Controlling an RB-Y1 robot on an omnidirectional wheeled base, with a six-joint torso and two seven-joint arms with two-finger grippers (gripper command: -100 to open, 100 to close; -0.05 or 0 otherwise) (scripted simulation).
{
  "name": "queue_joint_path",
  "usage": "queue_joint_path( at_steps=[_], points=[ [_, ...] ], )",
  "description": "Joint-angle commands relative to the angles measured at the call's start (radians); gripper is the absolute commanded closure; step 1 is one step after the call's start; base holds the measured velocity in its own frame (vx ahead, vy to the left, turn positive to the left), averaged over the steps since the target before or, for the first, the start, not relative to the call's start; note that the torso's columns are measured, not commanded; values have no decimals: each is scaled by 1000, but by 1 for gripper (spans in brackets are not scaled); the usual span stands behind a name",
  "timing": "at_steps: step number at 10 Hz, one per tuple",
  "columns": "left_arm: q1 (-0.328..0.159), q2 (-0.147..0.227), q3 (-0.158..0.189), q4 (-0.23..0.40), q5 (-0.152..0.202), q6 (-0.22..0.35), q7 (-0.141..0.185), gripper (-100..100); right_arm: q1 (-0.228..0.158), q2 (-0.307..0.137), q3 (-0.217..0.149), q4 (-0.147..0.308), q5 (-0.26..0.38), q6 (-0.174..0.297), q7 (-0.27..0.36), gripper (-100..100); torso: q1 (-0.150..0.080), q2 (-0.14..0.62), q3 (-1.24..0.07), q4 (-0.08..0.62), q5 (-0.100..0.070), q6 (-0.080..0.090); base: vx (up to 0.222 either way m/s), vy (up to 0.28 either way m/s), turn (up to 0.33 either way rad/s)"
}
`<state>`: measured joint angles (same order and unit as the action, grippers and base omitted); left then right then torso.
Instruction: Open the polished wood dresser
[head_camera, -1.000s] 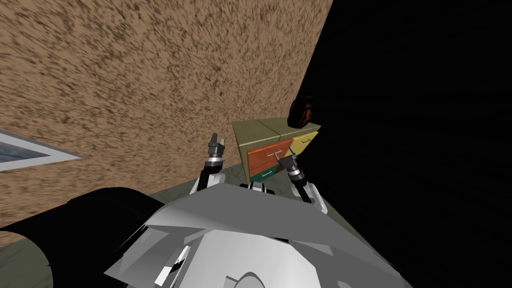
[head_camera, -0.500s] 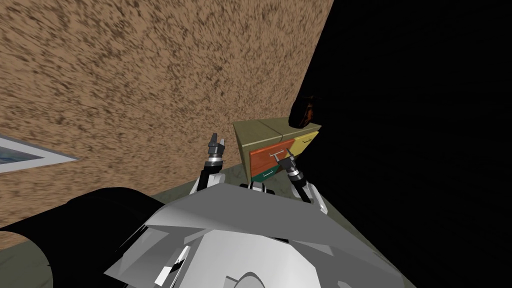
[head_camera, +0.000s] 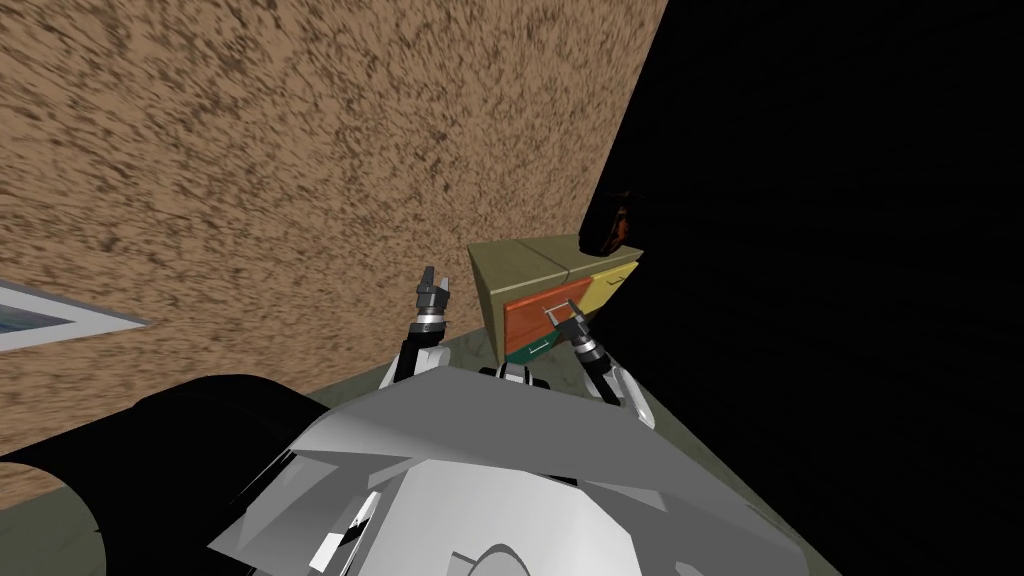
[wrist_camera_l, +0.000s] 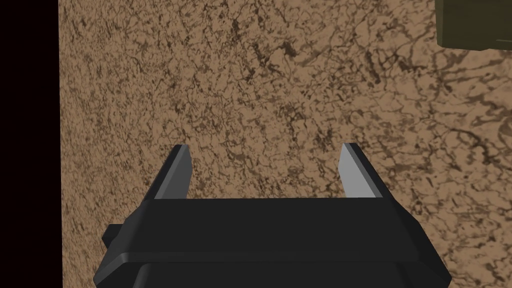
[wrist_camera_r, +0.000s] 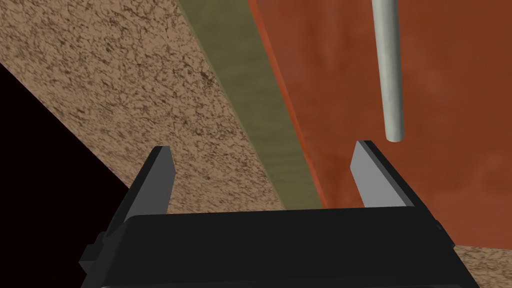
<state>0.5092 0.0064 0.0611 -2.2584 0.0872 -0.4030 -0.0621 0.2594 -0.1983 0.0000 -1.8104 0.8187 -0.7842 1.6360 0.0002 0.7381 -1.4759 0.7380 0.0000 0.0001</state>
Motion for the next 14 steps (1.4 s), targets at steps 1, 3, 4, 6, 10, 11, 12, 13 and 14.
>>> queue_joint_path(
  at_steps=[1, 3, 4, 6, 10, 11, 12, 13, 14],
  points=[
    [0, 0, 0, 0, 0, 0, 0, 0, 2, 1, -7, 30, 40, 2, 63, -100, 0, 0, 0, 0, 0, 0, -10, 56, -31],
    [0, 0, 0, 0, 0, 0, 0, 0, 2, 0, -11, 50, 70, 7, 104, -100, -1, 0, 0, 0, 0, 0, -4, 58, -36],
    [0, 0, 0, 0, 0, 0, 0, 0, 2, 0, -14, 59, 83, 9, 123, -100, 0, 0, 0, 0, 0, 0, -6, 56, -32],
    [0, 0, 0, 0, 0, 0, 0, 0, 2, -1, -17, 76, 106, 13, 154, -100, -1, 0, 0, 0, 0, 0, -6, 46, -23],
    [0, 0, 0, 0, 0, 0, 0, 0, -55, -6, -28, 117, 120, 45, 152, -100, -1, 1, 0, 0, 0, -1, -21, 24, 45],
    [0, 0, 0, 0, 0, 0, 0, 0, -80, -9, -33, 131, 122, 61, 145, -100, -1, 1, 1, 0, 0, 0, -60, 13, 90],
    [0, 0, 0, 0, 0, 0, 0, 0, -93, -11, -35, 138, 124, 68, 141, -100, 0, 2, 1, 0, 0, 0, -53, 14, 59],
    [0, 0, 0, 0, 0, 0, 0, 0, -118, -14, -39, 152, 127, 84, 134, -100, 0, 0, 0, 0, 0, 0, -46, 12, 77],
    [0, 0, 0, 0, 0, 0, 0, 0, -130, -15, -42, 159, 128, 92, 130, -100, 0, -1, 0, 0, 0, 0, -40, 15, 65]
  ],
)
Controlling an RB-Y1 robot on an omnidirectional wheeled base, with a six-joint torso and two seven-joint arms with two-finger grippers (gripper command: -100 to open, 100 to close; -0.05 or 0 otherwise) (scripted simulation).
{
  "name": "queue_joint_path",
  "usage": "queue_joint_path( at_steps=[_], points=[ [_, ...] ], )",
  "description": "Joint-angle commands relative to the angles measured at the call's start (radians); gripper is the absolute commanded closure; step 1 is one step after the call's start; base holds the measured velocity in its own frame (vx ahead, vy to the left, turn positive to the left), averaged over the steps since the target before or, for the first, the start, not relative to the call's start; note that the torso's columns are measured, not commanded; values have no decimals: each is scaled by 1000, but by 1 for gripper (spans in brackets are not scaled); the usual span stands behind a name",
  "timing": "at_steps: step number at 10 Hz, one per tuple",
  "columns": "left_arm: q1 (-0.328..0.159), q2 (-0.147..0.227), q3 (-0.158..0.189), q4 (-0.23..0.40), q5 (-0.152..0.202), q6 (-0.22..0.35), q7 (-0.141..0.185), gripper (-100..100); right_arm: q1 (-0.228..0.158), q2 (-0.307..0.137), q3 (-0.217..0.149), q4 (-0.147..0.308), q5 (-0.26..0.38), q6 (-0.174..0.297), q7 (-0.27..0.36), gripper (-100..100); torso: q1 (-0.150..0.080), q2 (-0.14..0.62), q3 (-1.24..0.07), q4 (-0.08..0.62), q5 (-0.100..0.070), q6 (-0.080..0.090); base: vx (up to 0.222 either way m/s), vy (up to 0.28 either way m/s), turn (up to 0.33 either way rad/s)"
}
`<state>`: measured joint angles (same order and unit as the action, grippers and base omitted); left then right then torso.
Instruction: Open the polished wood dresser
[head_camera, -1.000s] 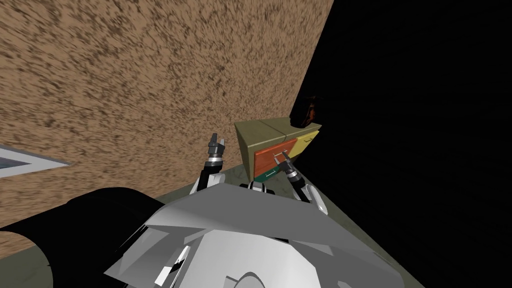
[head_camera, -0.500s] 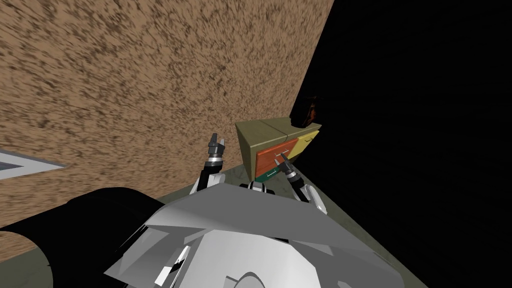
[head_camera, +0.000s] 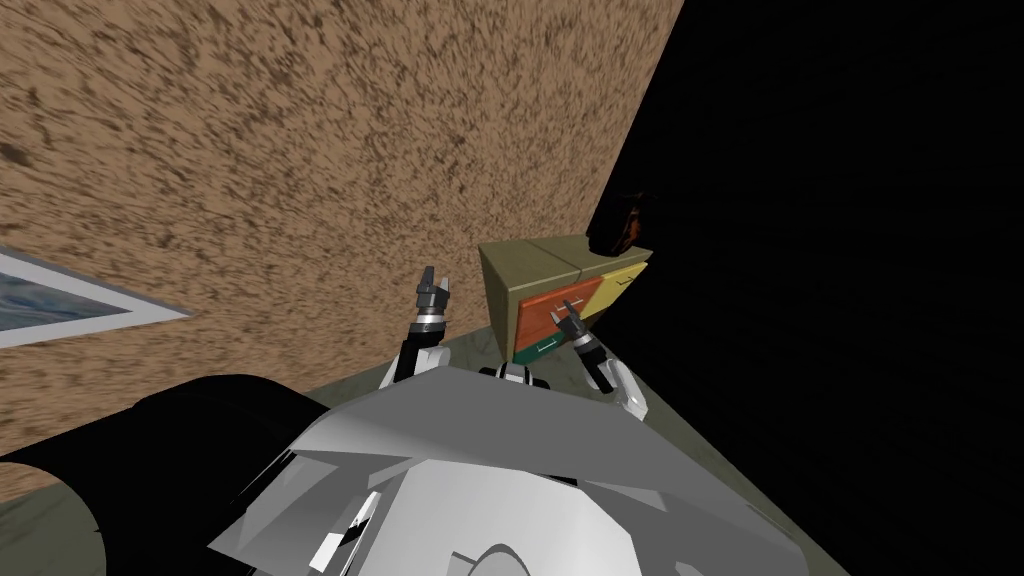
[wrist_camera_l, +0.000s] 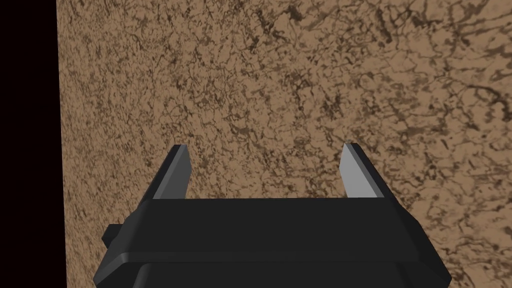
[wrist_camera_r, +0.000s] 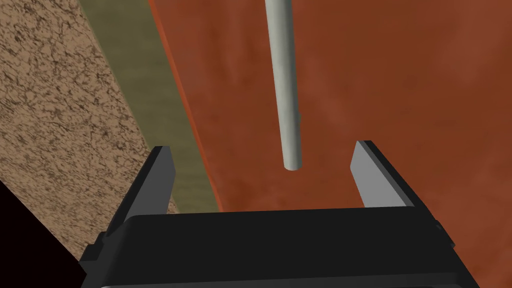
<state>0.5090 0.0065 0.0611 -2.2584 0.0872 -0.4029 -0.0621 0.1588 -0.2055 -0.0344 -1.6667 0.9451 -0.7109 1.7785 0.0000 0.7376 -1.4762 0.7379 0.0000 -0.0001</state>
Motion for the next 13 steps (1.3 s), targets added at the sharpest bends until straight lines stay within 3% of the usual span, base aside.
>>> queue_joint_path(
  at_steps=[1, 2, 6, 7, 11, 13],
  points=[
    [0, 0, 0, 0, 0, 0, 0, 0, -24, -3, -5, 17, 1, 11, -4, -100, 0, -1, 0, 0, 0, 0, -16, 7, 10],
    [0, 0, 0, 0, 0, 0, 0, 0, 8, -4, -1, -6, -2, -5, -1, 100, -1, -1, -1, 0, 0, 0, 31, -11, -110],
    [0, 0, 0, 0, 0, 0, 0, 0, 95, 6, 15, -54, -13, -59, 24, 100, -4, 4, 2, 6, 1, 3, 56, -11, -92],
    [0, 0, 0, 0, 0, 0, 0, 0, 85, 5, 17, -42, -9, -52, 19, 100, -5, 3, 1, 4, 0, 3, 19, -3, -8],
    [0, 0, 0, 0, 0, 0, 0, 0, 76, -36, 9, -87, -11, -39, -32, 100, -7, 9, 4, 9, 1, 4, -139, -70, -20],
    [0, 0, 0, 0, 0, 0, 0, 0, 90, -37, 11, -69, -10, -48, -25, 100, 3, 4, 1, 9, 4, 2, -52, -15, -20]
  ],
)
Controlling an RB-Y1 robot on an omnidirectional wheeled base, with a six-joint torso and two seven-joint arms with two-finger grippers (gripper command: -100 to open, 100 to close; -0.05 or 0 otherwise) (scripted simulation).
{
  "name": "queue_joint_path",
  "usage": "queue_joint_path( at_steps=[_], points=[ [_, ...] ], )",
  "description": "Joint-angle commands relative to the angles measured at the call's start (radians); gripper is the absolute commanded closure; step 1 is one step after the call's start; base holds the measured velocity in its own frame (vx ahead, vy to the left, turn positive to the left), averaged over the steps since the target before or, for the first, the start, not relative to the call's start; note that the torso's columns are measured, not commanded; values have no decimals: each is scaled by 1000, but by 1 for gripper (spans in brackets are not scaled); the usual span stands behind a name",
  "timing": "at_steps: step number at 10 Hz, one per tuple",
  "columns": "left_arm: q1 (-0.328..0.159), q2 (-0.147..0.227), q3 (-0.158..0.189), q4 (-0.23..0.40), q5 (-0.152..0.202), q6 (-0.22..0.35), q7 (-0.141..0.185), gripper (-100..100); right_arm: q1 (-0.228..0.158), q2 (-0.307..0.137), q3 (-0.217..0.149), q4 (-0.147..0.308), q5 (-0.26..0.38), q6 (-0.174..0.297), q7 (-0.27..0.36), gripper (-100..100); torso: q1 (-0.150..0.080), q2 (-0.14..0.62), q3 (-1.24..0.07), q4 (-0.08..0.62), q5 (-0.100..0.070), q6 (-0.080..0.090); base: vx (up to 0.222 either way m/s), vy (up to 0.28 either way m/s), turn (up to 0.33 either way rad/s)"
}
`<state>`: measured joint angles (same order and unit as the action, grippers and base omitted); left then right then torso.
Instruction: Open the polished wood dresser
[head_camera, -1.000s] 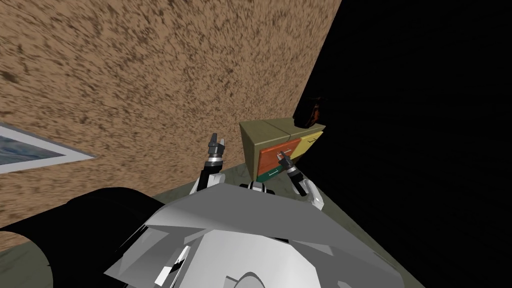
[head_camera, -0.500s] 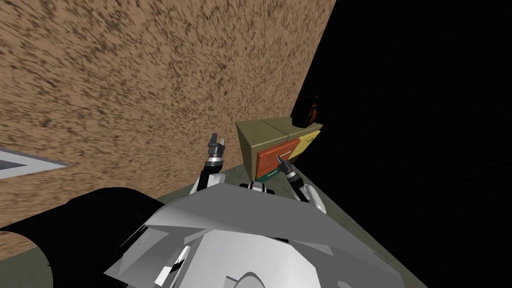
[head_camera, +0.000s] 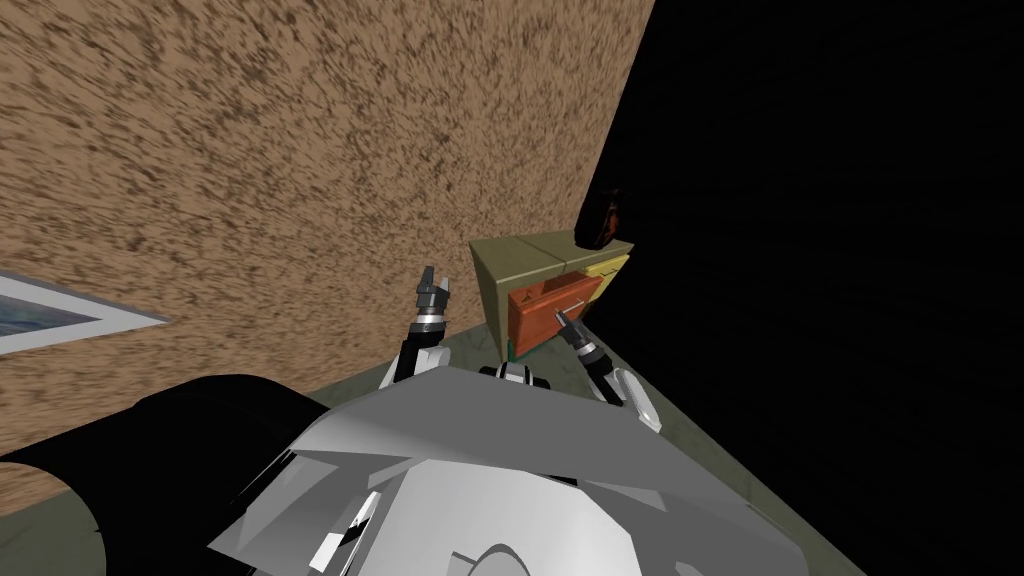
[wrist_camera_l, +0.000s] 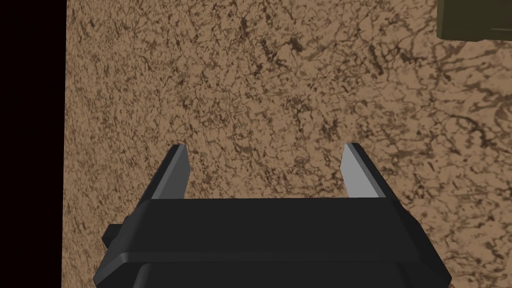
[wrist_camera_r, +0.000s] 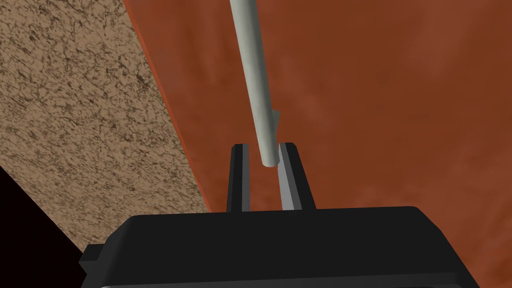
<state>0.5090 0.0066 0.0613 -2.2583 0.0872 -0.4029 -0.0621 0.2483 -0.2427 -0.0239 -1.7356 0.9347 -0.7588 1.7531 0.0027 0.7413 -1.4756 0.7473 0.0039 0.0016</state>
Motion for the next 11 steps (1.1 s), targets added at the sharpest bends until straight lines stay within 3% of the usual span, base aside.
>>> queue_joint_path(
  at_steps=[1, 4, 5, 6, 11],
  points=[
    [0, 0, 0, 0, 0, 0, 0, 0, 5, -7, -2, -13, -3, -3, -8, 100, 2, -2, -1, -2, 0, -1, -98, -71, -48],
    [0, 0, 0, 0, 0, 0, 0, 0, 5, -14, -6, -34, -10, -11, -15, 100, -5, 6, 4, 0, -2, 0, -138, -113, -36],
    [0, 0, 0, 0, 0, 0, 0, 0, 12, -15, 4, -20, -1, -5, -16, 100, -5, 6, 3, 1, -1, 1, -74, -55, 0],
    [0, 0, 0, 0, 0, 0, 0, 0, -1, -46, -2, -32, 1, 17, -60, -100, 0, 1, 1, -1, -1, 0, -41, 2, 18],
    [0, 0, 0, 0, 0, 0, 0, 0, -42, -119, -20, -72, 3, 71, -162, -100, -3, -4, -1, -9, -4, -2, -32, 33, 14]
  ],
)
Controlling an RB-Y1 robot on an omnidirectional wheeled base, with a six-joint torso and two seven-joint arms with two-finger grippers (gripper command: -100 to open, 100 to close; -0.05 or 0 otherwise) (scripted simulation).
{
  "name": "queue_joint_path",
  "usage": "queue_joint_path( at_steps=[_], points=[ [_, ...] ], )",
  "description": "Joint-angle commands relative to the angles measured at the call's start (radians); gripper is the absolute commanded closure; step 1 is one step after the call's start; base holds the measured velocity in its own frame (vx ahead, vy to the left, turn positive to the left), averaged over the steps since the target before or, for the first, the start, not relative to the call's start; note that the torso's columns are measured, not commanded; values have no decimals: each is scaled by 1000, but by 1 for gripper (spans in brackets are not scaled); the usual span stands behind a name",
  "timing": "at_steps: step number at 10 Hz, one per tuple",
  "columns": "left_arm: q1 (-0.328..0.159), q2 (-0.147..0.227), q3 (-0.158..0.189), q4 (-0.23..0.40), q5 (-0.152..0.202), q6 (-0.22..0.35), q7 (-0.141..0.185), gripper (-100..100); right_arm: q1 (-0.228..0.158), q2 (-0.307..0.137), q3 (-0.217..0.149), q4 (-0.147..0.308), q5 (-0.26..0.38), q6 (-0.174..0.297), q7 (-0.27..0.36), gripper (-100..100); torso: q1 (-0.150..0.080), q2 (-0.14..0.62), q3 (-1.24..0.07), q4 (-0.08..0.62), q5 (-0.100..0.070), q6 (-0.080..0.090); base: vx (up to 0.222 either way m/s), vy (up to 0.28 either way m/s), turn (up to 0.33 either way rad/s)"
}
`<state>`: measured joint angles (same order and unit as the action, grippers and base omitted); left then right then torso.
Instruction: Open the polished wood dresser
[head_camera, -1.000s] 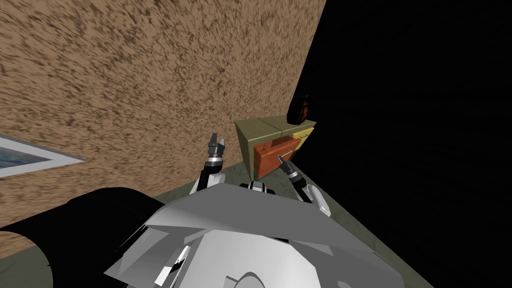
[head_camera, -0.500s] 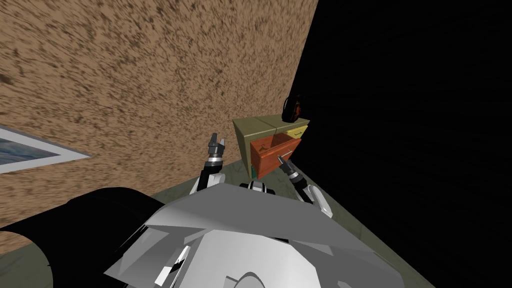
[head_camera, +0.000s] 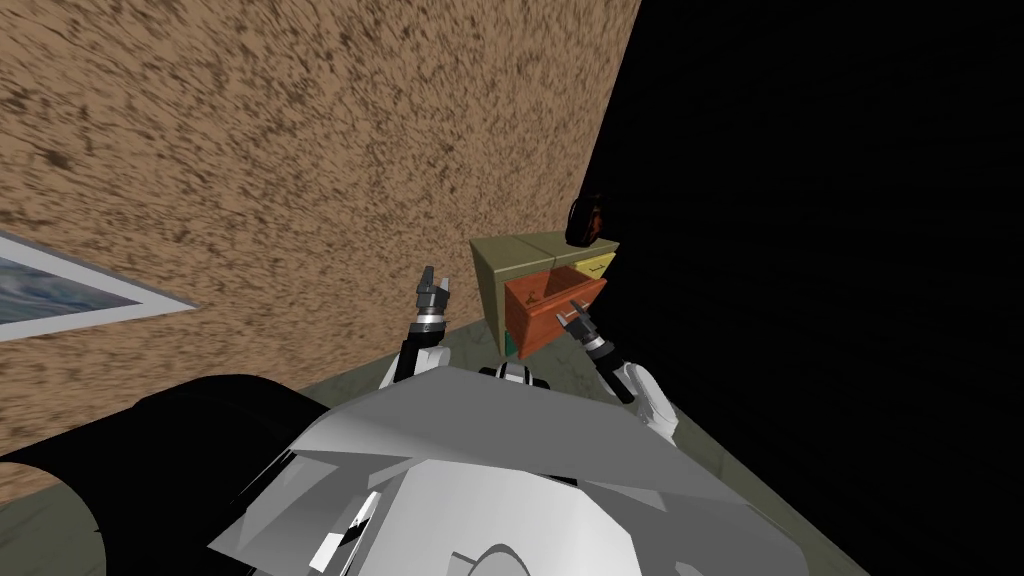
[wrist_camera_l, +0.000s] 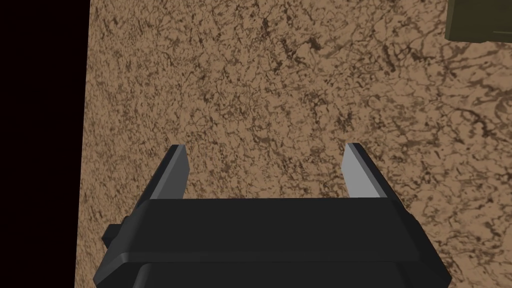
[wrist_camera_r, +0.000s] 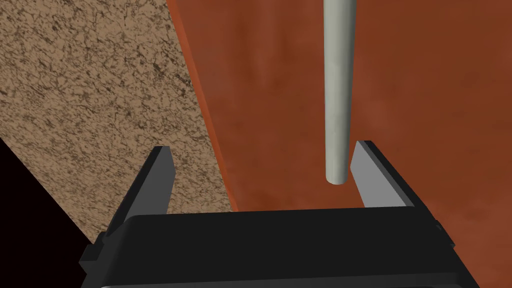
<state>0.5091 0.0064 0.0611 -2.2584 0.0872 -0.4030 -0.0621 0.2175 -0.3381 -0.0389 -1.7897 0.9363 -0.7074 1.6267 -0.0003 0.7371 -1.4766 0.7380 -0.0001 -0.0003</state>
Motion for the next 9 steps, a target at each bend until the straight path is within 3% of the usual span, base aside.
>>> queue_joint_path(
  at_steps=[1, 3, 4, 5, 9],
  points=[
    [0, 0, 0, 0, 0, 0, 0, 0, -19, -38, -8, -26, 2, 31, -56, -100, 0, 1, 1, 0, 0, 0, -32, 28, 12],
    [0, 0, 0, 0, 0, 0, 0, 0, -36, -67, -16, -42, 2, 52, -97, -100, 0, 2, 1, 1, 0, 0, -37, 26, 15],
    [0, 0, 0, 0, 0, 0, 0, 0, -27, -60, -11, -31, 3, 43, -84, -100, 1, 4, 2, 5, 2, 1, -11, 14, 1],
    [0, 0, 0, 0, 0, 0, 0, 0, -27, -62, -11, -30, 4, 47, -89, 0, 1, 4, 2, 4, 2, 1, 0, 0, 0],
    [0, 0, 0, 0, 0, 0, 0, 0, -24, -62, -11, -27, 5, 48, -89, 0, 1, 2, 1, 1, 1, 0, 0, 0, 0]
  ],
)
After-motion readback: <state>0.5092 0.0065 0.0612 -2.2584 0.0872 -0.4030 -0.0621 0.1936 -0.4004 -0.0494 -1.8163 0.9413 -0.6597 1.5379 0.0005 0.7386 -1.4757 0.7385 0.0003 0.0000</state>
